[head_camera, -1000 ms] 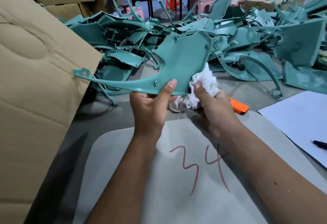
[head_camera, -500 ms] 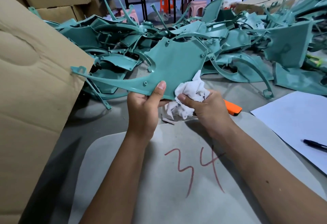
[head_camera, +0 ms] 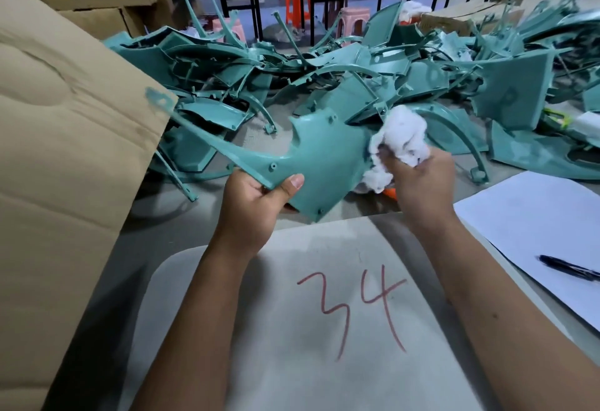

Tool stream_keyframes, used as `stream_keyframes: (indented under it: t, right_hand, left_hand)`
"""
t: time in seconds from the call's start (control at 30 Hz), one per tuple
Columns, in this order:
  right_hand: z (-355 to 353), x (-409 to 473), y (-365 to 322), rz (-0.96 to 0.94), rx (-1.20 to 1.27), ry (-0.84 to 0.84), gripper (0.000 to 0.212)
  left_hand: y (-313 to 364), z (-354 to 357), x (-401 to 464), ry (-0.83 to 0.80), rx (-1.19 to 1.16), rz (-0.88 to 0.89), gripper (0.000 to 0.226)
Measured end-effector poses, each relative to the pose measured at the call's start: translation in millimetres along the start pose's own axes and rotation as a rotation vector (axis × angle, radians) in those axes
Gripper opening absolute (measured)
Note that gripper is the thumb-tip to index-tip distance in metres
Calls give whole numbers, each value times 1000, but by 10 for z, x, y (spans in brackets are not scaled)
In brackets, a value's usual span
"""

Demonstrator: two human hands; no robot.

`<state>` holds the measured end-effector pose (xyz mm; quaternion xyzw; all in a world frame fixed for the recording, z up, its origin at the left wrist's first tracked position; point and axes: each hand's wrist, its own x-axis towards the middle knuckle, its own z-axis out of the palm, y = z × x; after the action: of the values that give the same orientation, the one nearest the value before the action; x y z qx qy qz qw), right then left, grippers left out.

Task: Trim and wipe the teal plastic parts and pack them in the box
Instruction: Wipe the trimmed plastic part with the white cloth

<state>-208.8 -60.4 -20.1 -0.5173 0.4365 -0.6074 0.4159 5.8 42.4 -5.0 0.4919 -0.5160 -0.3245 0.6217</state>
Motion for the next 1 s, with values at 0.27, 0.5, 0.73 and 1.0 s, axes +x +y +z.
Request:
stream_keyframes:
  t: [0.27, 0.5, 0.73, 1.0]
  right_hand:
    - [68, -91, -109, -52, -52, -384, 26]
    - [248, -220, -193, -32, 374, -408, 22]
    - [207, -234, -220, -55, 234, -521, 24]
    - [245, -314, -198, 19, 187, -588, 13]
  left_hand:
    - [-38, -41, 24, 30, -30, -81, 16]
    - [-28, 170, 71, 324, -150, -54, 15]
    - [-13, 242, 99, 598, 106, 92, 22]
    - [-91, 112, 24, 337, 432, 337, 29]
